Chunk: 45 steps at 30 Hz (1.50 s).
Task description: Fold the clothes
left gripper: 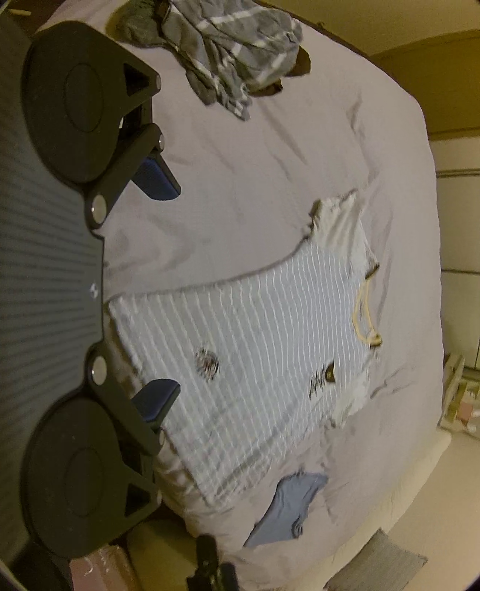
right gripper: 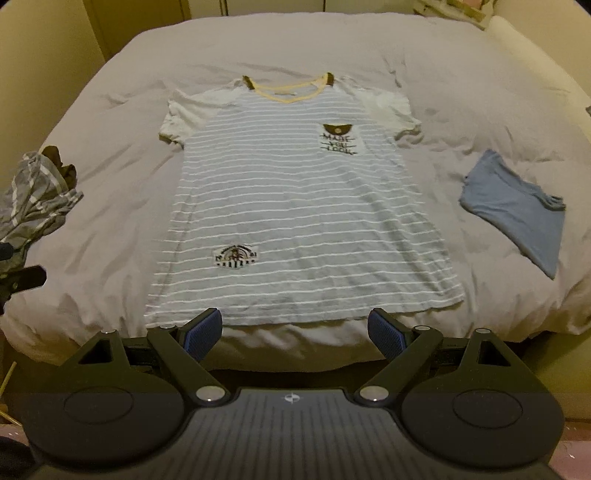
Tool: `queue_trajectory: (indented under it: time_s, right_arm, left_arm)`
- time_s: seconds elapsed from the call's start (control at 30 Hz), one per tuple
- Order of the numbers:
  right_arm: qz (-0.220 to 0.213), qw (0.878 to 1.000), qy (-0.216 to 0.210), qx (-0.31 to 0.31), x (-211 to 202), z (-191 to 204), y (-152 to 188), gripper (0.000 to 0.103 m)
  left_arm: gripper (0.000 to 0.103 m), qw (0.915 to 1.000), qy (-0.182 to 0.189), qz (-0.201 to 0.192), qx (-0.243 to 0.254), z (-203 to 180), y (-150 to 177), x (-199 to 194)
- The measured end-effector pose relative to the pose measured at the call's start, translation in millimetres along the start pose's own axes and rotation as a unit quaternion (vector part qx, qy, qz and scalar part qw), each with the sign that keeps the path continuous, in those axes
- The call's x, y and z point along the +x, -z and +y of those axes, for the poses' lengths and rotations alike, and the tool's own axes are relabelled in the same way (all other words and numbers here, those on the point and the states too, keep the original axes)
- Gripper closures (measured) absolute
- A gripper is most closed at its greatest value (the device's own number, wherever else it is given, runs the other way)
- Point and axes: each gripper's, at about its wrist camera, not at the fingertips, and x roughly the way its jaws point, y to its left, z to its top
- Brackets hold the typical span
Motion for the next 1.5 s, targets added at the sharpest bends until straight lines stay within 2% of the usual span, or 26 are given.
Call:
queue_trajectory:
  time_s: [0.17,0.33,0.47,0.6,0.67,0.7,0.83,0.93,0.97,1.03,1.13,1.3,1.37,1.5]
  right_arm:
    - [-0.007,1.000,-0.013,-0.004,20,-6,-33,0.015]
    - [-0.016,0.999,-0.026,-0.035,62,-1,-89,0.015]
    - [-0.013,0.994,-0.051,-0.091,99,28,-134,0.015]
    - [-0.039,0.982,-0.066,-0.172,114,68,-160,0.016]
    - [-0.059,0.974,-0.068,-0.209,122,89,-168,0.023]
    - [-0.062,0.970,-0.069,-0.223,128,99,-170,0.030]
    - [-0.078,0.955,-0.072,-0.276,149,139,-181,0.039]
    - [-0.091,0.947,-0.069,-0.301,165,170,-190,0.044]
    - [-0.097,0.946,-0.069,-0.302,172,180,-195,0.047]
    - [-0.103,0.947,-0.065,-0.298,186,197,-204,0.052]
    - [-0.102,0.949,-0.057,-0.292,213,221,-220,0.061]
    - [-0.090,0.950,-0.051,-0.294,265,253,-241,0.062]
    - [-0.086,0.949,-0.049,-0.298,285,260,-246,0.062]
    - [-0.078,0.947,-0.041,-0.309,317,267,-252,0.061]
  left_arm:
    - [0.001,0.9994,-0.017,-0.012,-0.028,23,-32,24]
    - [0.001,0.9973,-0.048,-0.016,-0.053,47,-73,51]
    - [0.001,0.9963,-0.062,-0.016,-0.056,73,-105,78]
    - [0.002,0.9966,-0.053,-0.017,-0.061,103,-140,104]
    - [0.002,0.9975,-0.045,-0.022,-0.051,118,-158,117]
    - [0.006,0.9979,-0.038,-0.024,-0.046,126,-167,124]
    - [0.016,0.9993,-0.015,-0.015,-0.032,164,-210,161]
    - [0.019,0.9996,0.010,-0.010,-0.025,191,-242,199]
    - [0.023,0.9994,0.024,-0.010,-0.023,202,-253,214]
    - [0.042,0.9986,0.049,-0.002,-0.016,219,-275,250]
    - [0.057,0.9971,0.073,0.004,0.024,238,-304,304]
    - [0.058,0.9896,0.064,0.010,0.129,252,-337,386]
    - [0.058,0.9798,0.064,0.008,0.189,247,-340,411]
    - [0.055,0.9530,0.110,0.009,0.282,238,-341,448]
